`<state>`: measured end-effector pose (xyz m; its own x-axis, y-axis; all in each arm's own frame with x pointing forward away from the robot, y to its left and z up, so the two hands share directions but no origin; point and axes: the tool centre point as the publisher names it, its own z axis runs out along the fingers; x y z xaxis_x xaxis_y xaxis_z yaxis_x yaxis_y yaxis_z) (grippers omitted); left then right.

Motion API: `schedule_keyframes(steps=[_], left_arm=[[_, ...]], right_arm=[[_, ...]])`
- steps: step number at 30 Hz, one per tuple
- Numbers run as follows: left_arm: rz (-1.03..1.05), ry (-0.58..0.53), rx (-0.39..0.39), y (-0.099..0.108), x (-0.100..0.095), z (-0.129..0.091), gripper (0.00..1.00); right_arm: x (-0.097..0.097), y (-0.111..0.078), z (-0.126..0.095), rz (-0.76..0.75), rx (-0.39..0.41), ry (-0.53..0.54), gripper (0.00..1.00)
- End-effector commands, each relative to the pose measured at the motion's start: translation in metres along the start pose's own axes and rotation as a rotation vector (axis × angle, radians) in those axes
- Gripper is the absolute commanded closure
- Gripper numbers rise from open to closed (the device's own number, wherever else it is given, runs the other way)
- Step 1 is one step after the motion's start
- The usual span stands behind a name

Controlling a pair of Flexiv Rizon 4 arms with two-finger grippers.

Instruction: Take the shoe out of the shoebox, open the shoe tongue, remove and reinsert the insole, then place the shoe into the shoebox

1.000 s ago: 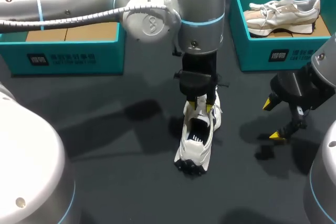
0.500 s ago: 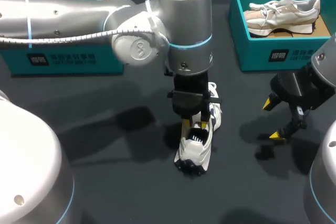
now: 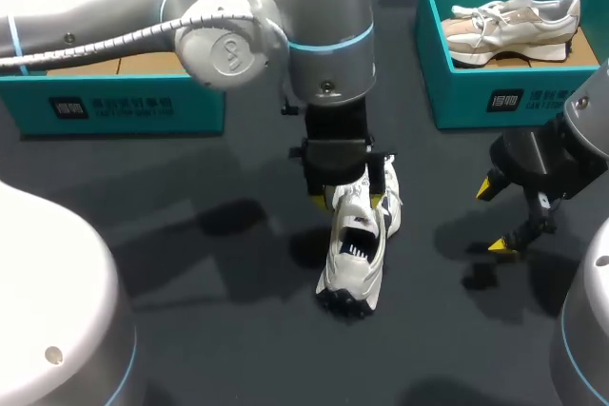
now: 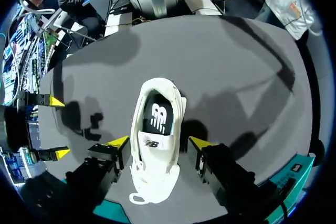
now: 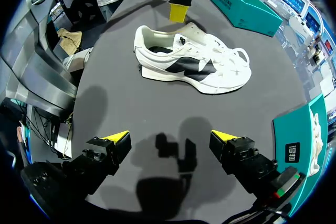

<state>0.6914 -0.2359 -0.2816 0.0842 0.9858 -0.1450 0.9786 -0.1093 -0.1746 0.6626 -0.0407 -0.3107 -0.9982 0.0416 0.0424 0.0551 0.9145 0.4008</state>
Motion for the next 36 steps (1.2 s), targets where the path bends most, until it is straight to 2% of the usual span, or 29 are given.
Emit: schedule_keyframes(steps=[1,2,3,16,17,19,24,28,30,36], left_arm=[[-0.143,0.017,0.032,-0.014,-0.001,-0.021,0.00],[-0.231,0.029,0.057,-0.014,-0.002,-0.024,0.00],[-0.276,0.033,0.042,-0.014,-0.003,-0.028,0.00],[-0.276,0.033,0.042,-0.014,-0.003,-0.028,0.00],[-0.307,0.019,0.062,-0.019,-0.001,-0.032,0.00],[-0.421,-0.001,0.011,-0.026,0.000,-0.034,0.00],[-0.663,-0.002,-0.028,-0.040,0.004,-0.037,0.00],[-0.779,-0.020,-0.073,-0.053,0.009,-0.036,0.00],[-0.877,-0.040,-0.122,-0.056,0.009,-0.034,0.00],[-1.070,-0.037,-0.119,-0.067,0.011,-0.021,0.00]], right_arm=[[0.002,0.000,0.000,0.001,0.003,-0.003,0.00],[0.002,0.000,0.000,0.001,0.003,-0.003,0.00],[0.002,0.000,0.000,0.001,0.003,-0.003,0.00],[0.002,0.000,0.000,0.001,0.003,-0.003,0.00],[0.002,0.000,0.000,0.001,0.003,-0.003,0.00],[0.002,0.000,0.000,0.001,0.003,-0.003,0.00],[0.002,0.000,0.000,0.001,0.003,-0.003,0.00],[0.002,0.000,0.000,0.001,0.003,-0.003,0.00],[0.002,0.000,0.000,0.001,0.003,-0.003,0.00],[0.002,0.000,0.000,0.001,0.003,-0.003,0.00]])
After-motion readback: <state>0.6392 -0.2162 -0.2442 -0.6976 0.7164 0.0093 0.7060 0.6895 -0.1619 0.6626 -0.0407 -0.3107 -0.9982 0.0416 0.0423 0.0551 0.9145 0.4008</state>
